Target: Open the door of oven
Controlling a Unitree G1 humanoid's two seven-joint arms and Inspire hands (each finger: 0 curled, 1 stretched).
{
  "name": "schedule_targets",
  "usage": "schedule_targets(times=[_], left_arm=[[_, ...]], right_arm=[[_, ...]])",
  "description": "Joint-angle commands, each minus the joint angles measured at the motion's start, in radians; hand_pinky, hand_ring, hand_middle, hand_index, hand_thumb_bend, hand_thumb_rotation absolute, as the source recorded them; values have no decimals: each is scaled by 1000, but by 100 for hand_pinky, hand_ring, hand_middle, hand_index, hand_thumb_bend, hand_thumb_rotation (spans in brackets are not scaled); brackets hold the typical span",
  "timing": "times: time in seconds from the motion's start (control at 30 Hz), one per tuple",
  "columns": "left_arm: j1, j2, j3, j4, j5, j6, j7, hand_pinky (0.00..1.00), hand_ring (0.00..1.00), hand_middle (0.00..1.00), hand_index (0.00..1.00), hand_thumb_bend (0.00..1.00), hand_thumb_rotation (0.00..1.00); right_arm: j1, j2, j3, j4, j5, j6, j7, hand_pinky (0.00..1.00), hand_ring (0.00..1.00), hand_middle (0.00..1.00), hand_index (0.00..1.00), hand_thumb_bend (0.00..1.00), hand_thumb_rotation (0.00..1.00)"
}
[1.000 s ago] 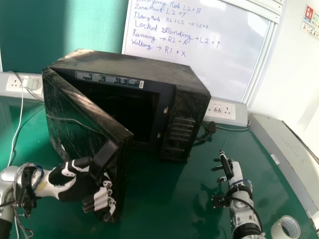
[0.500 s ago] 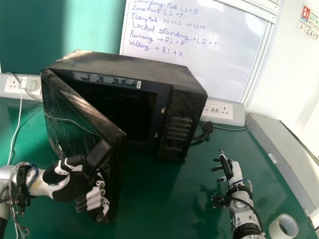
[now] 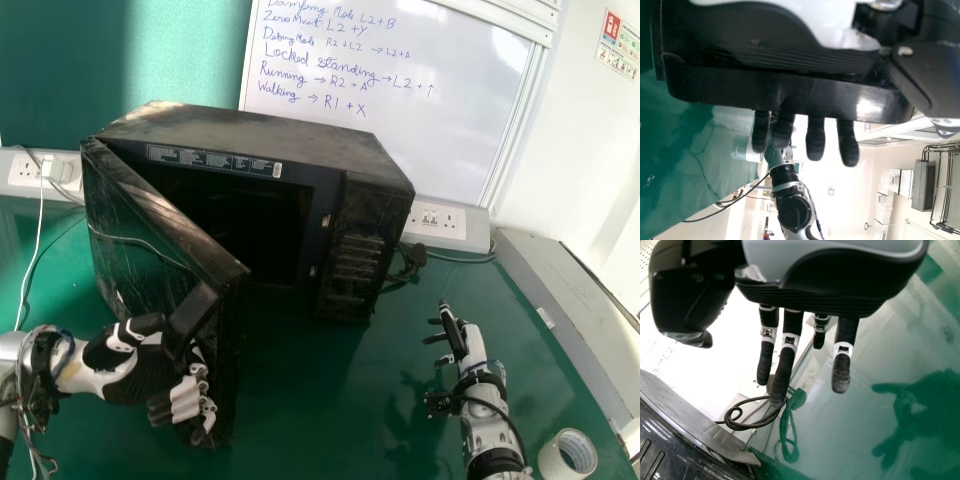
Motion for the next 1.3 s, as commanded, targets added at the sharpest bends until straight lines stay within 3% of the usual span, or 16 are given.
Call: schedule_targets(times=[0.0, 0.17, 0.27, 0.33, 0.4, 0.53, 0.63, 0.8, 0.97, 1.17, 1.27], left_arm=[[-130, 103, 436, 107, -256, -44, 315, 0, 2, 7, 9, 90, 70], [-139, 123, 462, 152, -279, -31, 318, 0, 3, 7, 9, 85, 70], [-135, 125, 483, 150, -286, -16, 364, 0, 2, 6, 8, 88, 67], [-143, 150, 481, 185, -279, -37, 321, 0, 2, 5, 6, 87, 71], [-153, 167, 487, 217, -281, -50, 301, 0, 2, 5, 7, 85, 68], [-143, 176, 510, 223, -288, -44, 338, 0, 2, 5, 7, 88, 67], [-146, 210, 506, 260, -281, -48, 299, 0, 1, 4, 4, 90, 71], [-153, 233, 506, 297, -268, -112, 287, 0, 1, 4, 5, 89, 78], [-164, 252, 525, 331, -274, -165, 294, 0, 1, 5, 6, 89, 78], [-153, 280, 565, 352, -273, -197, 361, 0, 2, 5, 7, 92, 74], [-159, 325, 566, 412, -271, -205, 328, 0, 1, 4, 5, 94, 77]], right_arm=[[-13, -9, -6, 2, 0, 10, -9, 18, 22, 36, 60, 65, 100], [-13, -8, -8, 1, 2, 9, -13, 18, 22, 36, 59, 66, 100], [-12, -12, 0, 1, -6, 5, -7, 19, 23, 36, 60, 65, 100], [-12, -13, -1, 1, -4, 10, -4, 20, 23, 37, 61, 66, 100], [-12, -13, -5, 2, -1, 13, -2, 20, 24, 37, 61, 66, 100], [-12, -10, -15, 2, 10, 13, -3, 19, 23, 37, 60, 68, 100], [-12, -11, -9, 2, 4, 11, -5, 19, 23, 36, 60, 68, 100], [-12, -10, -7, 2, 1, 11, -9, 19, 23, 37, 61, 68, 100], [-11, -10, -15, 2, 9, 9, -3, 18, 23, 37, 61, 67, 100], [-11, -13, -11, 3, 3, 9, -7, 18, 23, 36, 59, 66, 100], [-9, -15, -9, 2, 2, 2, -2, 18, 23, 37, 60, 66, 100]])
